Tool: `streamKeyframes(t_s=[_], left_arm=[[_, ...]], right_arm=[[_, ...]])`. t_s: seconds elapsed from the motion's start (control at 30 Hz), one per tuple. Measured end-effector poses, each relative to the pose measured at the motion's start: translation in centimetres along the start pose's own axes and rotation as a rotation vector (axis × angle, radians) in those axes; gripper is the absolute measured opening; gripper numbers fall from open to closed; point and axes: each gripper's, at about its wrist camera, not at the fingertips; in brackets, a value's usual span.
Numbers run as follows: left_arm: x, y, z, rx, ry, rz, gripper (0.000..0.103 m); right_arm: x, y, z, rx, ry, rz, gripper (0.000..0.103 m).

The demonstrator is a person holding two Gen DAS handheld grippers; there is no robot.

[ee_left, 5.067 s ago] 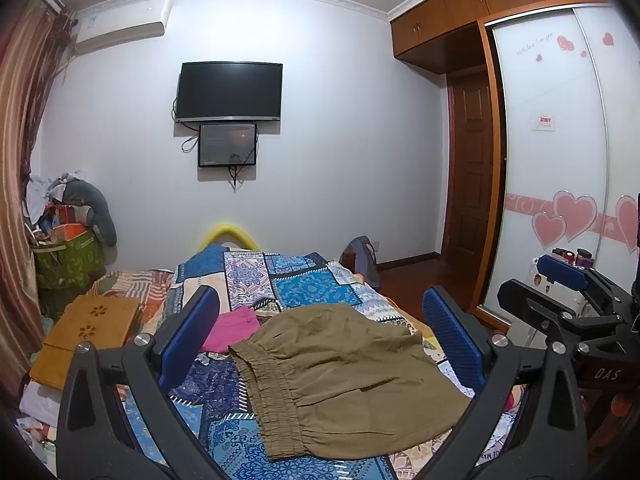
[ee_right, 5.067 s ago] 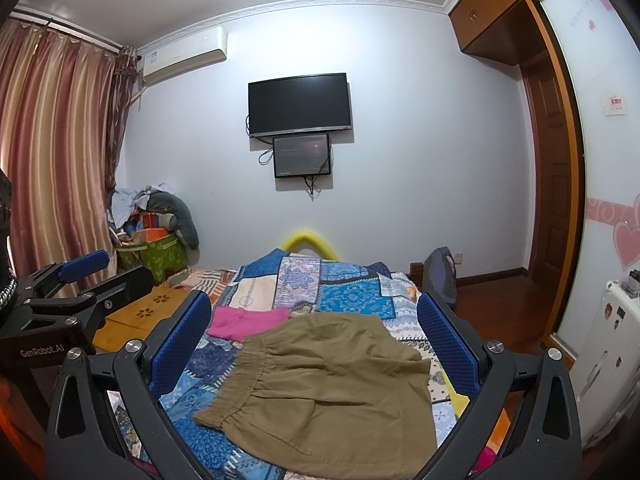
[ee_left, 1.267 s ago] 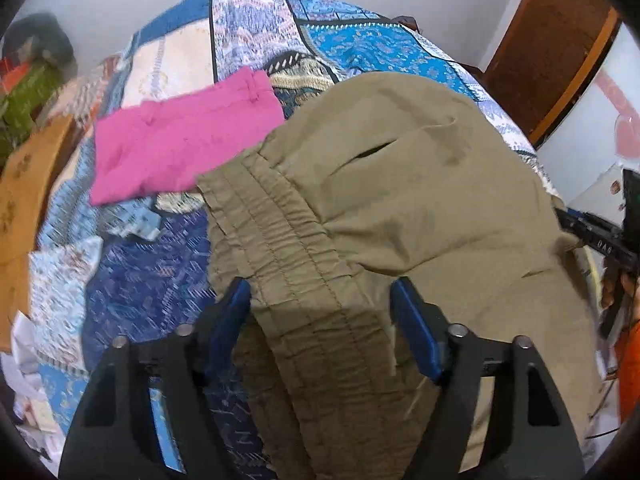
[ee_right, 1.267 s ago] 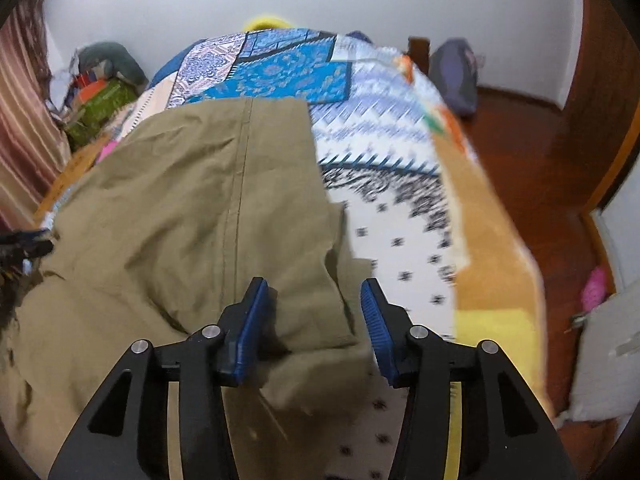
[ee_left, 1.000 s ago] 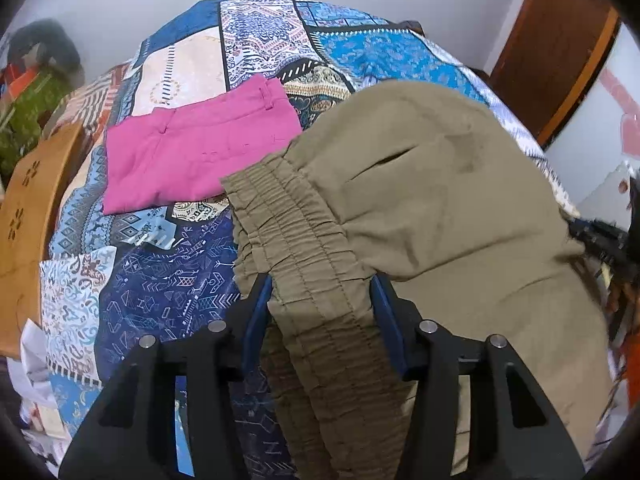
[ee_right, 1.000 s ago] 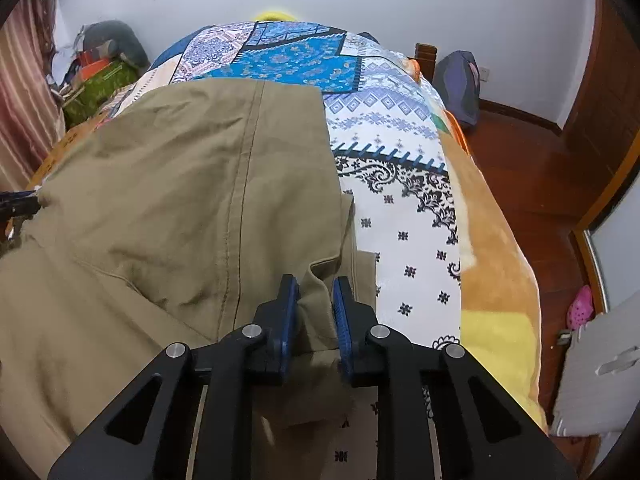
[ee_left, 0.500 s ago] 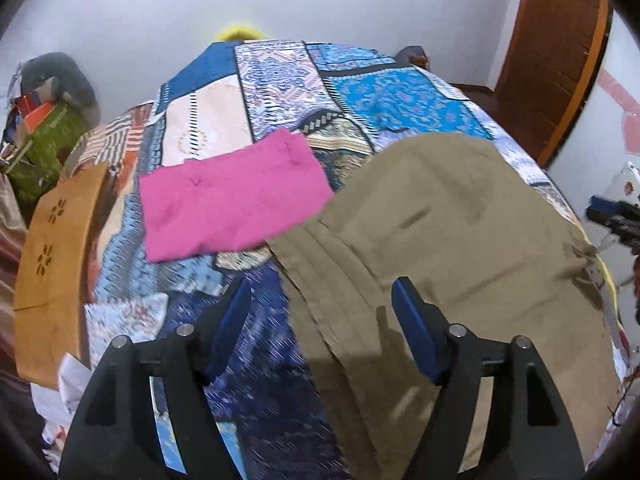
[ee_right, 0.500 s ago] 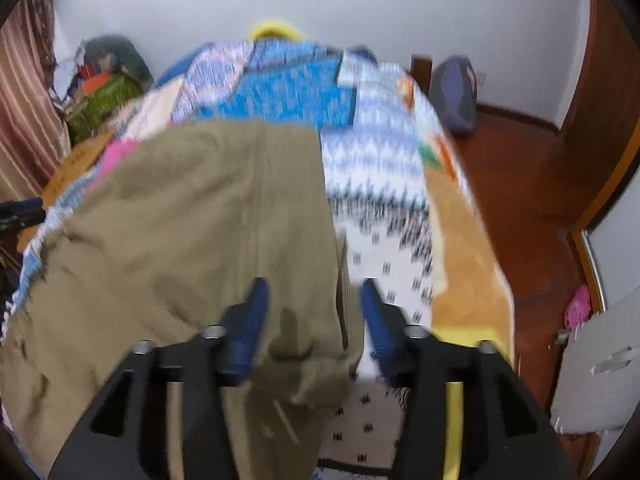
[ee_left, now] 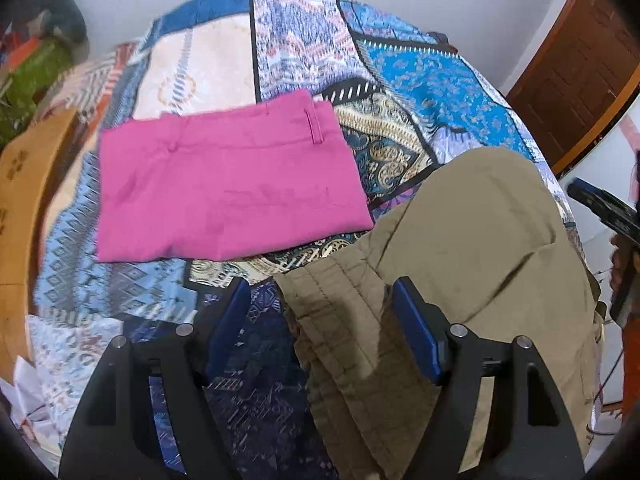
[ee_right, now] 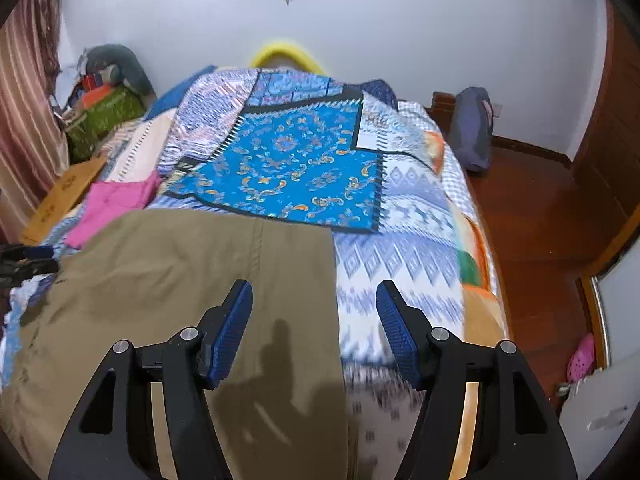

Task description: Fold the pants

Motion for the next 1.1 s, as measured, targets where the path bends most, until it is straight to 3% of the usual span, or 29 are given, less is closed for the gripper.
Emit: streamKeyframes(t_s=[0.33, 0.37, 0.43, 0.5, 0.57, 0.87, 1.1], left_arm=[[-0.9, -3.2, -0.9, 0.069, 0.029, 0.038, 0.075], [-1.0, -3.4, -0.9, 0.080, 0.033, 0.039, 0.075], [-1.0, -3.5, -0.9, 0.087, 0.038, 0.025, 0.071], [-0.9, -3.2, -1.1, 0.071, 0.019, -0.001, 0.065], [-0.8, -2.5, -1.5, 0.036, -0.002, -0.027, 0.055], [-2.0, 2.3, -2.6, -0.144, -0.109, -0.152, 0.042], [-4.6, 9.7, -2.6, -0.114, -0.077, -0.281, 0.040]], right_arm=[[-1.5, -6.8, -1.5, -0.075, -0.050, 0.078, 0.060], [-1.6, -7.0, -1.5, -0.087, -0.052, 0.078, 0.057], [-1.6, -7.2, -1.4, -0.111, -0.050, 0.086, 0.038], [-1.6, -7.4, -1.1, -0.055, -0.015, 0.097, 0.012], [-1.7, -7.2, -0.9, -0.049, 0.008, 0.097, 0.011], [-3.7, -2.6, 1.1, 0.064, 0.098, -0.043, 0.009], [-7.2, 4.3, 2.7, 0.090, 0.095, -0.182, 0.009]])
Point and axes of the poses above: each gripper's, at about its wrist camera, not at the fingertips, and y roughly against the way its jaws point, z to its left, x to its underside, and after that the axes turned 12 degrees about -x, right-handed
